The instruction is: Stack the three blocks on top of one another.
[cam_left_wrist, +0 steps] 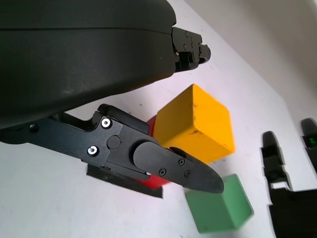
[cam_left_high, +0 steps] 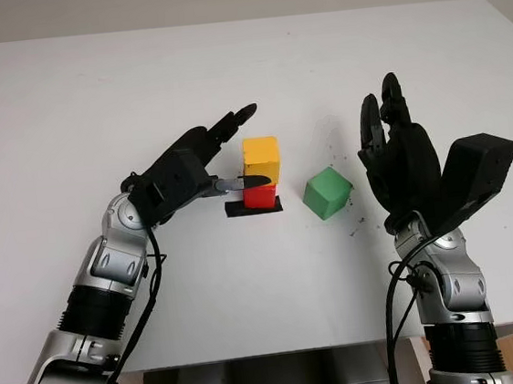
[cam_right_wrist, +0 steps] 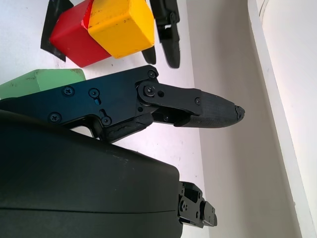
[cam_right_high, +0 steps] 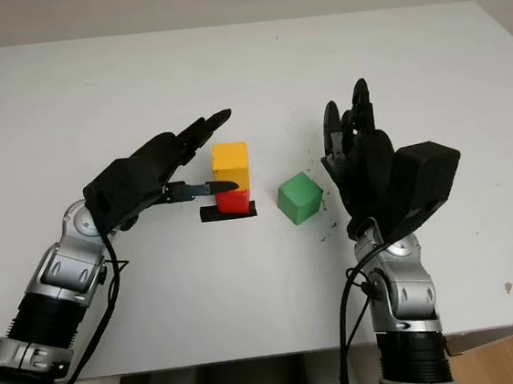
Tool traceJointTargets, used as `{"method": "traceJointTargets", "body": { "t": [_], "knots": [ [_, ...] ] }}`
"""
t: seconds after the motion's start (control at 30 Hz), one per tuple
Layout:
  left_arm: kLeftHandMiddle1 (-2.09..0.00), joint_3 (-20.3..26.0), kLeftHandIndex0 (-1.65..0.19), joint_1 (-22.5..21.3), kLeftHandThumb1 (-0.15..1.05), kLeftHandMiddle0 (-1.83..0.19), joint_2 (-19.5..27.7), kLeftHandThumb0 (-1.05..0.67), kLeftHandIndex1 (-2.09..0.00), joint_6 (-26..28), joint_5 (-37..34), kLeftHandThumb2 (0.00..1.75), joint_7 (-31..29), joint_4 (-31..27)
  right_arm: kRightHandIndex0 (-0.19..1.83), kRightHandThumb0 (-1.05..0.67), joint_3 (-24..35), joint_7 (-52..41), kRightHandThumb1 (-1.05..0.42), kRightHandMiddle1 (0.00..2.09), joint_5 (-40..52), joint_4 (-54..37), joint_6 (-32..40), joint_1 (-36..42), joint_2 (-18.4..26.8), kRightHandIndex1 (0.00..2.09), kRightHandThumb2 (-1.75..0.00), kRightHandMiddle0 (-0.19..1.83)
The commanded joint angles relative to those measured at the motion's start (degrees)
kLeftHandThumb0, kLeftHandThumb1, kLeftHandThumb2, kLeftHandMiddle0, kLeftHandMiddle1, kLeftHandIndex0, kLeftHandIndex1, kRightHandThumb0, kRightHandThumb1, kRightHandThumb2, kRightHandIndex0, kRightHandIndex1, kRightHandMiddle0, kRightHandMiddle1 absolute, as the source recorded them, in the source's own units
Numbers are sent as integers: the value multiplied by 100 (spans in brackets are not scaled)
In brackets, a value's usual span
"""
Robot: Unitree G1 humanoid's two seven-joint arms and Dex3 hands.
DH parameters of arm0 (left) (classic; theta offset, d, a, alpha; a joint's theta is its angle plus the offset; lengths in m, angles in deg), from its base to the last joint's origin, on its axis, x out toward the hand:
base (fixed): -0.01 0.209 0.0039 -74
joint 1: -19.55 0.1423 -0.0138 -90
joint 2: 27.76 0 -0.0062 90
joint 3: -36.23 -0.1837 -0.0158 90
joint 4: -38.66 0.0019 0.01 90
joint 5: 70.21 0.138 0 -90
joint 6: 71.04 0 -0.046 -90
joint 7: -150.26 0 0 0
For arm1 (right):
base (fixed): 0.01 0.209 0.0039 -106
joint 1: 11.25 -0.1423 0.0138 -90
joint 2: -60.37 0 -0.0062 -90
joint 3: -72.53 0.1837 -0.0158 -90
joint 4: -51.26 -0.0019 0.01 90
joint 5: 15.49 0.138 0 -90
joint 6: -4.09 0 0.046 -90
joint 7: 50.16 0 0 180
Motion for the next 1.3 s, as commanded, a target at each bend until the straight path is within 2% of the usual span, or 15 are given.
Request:
{"method": "traceJointTargets", "body": {
  "t": [0.0, 0.1, 0.23, 0.33, 0.47, 0.63, 0.67, 0.77, 0.8, 0.9, 0.93, 1.03, 1.13, 1.27],
  "knots": [
    [-3, 163, 9, 172, 102, 13, 45, -82, -4, -32, -222, 7, -92, -336, -19, -65, 14, -24, -105, 0, -18, 8, -37, -37, 66, 0, -57, -19],
    [-6, 354, 10, 484, 104, 9, 127, -88, -5, -161, -378, 26, -45, -837, -19, -66, 11, -109, -105, 0, 5, -49, 40, -25, 131, 0, -57, -19],
    [-4, 829, 11, 932, 105, 16, 90, -85, -5, 82, -819, 52, 130, -1674, -19, -66, 39, -298, -105, 0, 45, -149, 67, -7, 279, 0, -57, -19],
    [-7, 1266, 9, 1262, 105, 12, -71, -85, -6, 286, -1004, 58, 643, -2215, -19, -67, 107, -457, -105, 0, 29, -212, 82, -55, 523, 0, -54, -19],
    [-6, 1741, 12, 1512, 105, 9, -248, -86, -4, 657, -1157, 54, 1319, -2667, -19, -65, 152, -771, -105, 2, -46, -170, 40, -223, 995, 0, -54, -18],
    [-5, 2000, 11, 1624, 105, 11, -268, -82, -6, 698, -1126, 56, 1733, -2531, -18, -64, 198, -1265, -105, 4, -98, -34, 150, -596, 1694, 2, -52, -16],
    [-5, 2022, 10, 1645, 105, 11, -264, -82, -6, 730, -1129, 57, 1763, -2505, -12, -68, 211, -1296, -105, 7, -108, -43, 232, -662, 1789, 5, -38, -10],
    [-5, 2160, 11, 1695, 105, 12, -294, -79, -5, 725, -1320, 57, 1746, -2280, -5, -67, 157, -1627, -102, 11, -291, 71, 129, -877, 2268, 8, -19, 0],
    [-4, 2204, 13, 1710, 105, 15, -304, -76, -4, 691, -1386, 57, 1728, -2156, 3, -57, 148, -1801, -89, 16, -307, 147, 91, -982, 2445, 12, -6, 11],
    [-3, 2251, 17, 1713, 105, 18, -340, -74, -3, 609, -1538, 58, 1696, -1795, 12, -49, 48, -2310, -81, 20, -450, 449, -83, -1320, 2916, 15, -3, 19],
    [-1, 2257, 18, 1698, 105, 19, -375, -74, -1, 604, -1587, 55, 1709, -1699, 19, -47, -44, -2456, -78, 24, -612, 630, -363, -1434, 3075, 18, -2, 25],
    [0, 2220, 19, 1667, 105, 19, -373, -75, 0, 613, -1649, 52, 1658, -1481, 31, -49, -343, -2871, -74, 28, -1024, 1027, -850, -1798, 3465, 23, -3, 33],
    [0, 2204, 19, 1633, 105, 19, -386, -75, 0, 718, -1741, 54, 1620, -1405, 42, -50, -632, -3175, -69, 20, -1419, 1161, -1071, -2092, 3761, 19, -5, 44],
    [0, 2191, 19, 1579, 105, 19, -510, -74, 0, 821, -1889, 55, 1692, -1359, 52, -55, -1122, -3365, -67, 14, -2263, 1228, -1737, -2416, 4156, 16, -5, 57]
  ]
}}
